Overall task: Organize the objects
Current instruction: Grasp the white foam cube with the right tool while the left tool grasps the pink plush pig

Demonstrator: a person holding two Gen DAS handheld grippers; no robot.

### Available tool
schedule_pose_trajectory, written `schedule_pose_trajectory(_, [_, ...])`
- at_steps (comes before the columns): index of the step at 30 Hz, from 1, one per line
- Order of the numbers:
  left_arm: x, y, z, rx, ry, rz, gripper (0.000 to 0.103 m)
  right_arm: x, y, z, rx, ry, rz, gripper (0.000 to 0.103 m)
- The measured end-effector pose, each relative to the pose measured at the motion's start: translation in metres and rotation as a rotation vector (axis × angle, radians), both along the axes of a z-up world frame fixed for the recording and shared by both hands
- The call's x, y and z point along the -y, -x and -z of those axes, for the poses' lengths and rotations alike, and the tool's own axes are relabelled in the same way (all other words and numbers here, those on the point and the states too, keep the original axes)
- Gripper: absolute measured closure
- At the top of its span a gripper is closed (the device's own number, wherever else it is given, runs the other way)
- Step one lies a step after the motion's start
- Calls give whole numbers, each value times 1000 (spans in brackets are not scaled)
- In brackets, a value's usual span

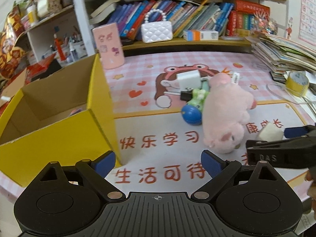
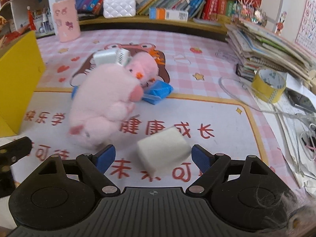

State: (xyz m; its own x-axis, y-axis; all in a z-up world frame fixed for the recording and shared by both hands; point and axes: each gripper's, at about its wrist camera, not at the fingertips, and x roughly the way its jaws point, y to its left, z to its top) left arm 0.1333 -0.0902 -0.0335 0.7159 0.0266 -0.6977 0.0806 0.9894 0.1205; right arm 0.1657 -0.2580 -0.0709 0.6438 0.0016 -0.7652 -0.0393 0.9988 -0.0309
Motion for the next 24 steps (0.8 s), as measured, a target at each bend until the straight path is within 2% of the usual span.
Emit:
schedule_pose_trajectory(3, [9, -3, -1, 10, -4, 13, 8, 9, -9, 5, -15, -19, -3, 25])
schedule_pose_trajectory(4, [12, -5, -2, 12, 1, 18, 8, 12, -12, 6, -22, -33, -11, 42])
schedule_pose_trajectory(7, [21, -13, -4, 21, 18, 34, 8, 25, -14, 0, -11, -108, -7, 54])
schedule_pose_trajectory(10, [32, -21, -4, 30, 42, 58, 8, 39, -9, -16, 76, -118, 49, 56])
schedule_pose_trajectory(13, [46, -33, -2, 36, 50, 99, 8, 54, -10, -28, 123, -126, 90, 56])
schedule_pose_trajectory(18, [71, -54, 9, 22, 13, 164, 8, 74, -13, -40, 145, -147, 137, 56])
schedule_pose_trajectory(24, [89, -69, 22, 10, -6, 175, 9, 78, -13, -44, 151, -130, 157, 56])
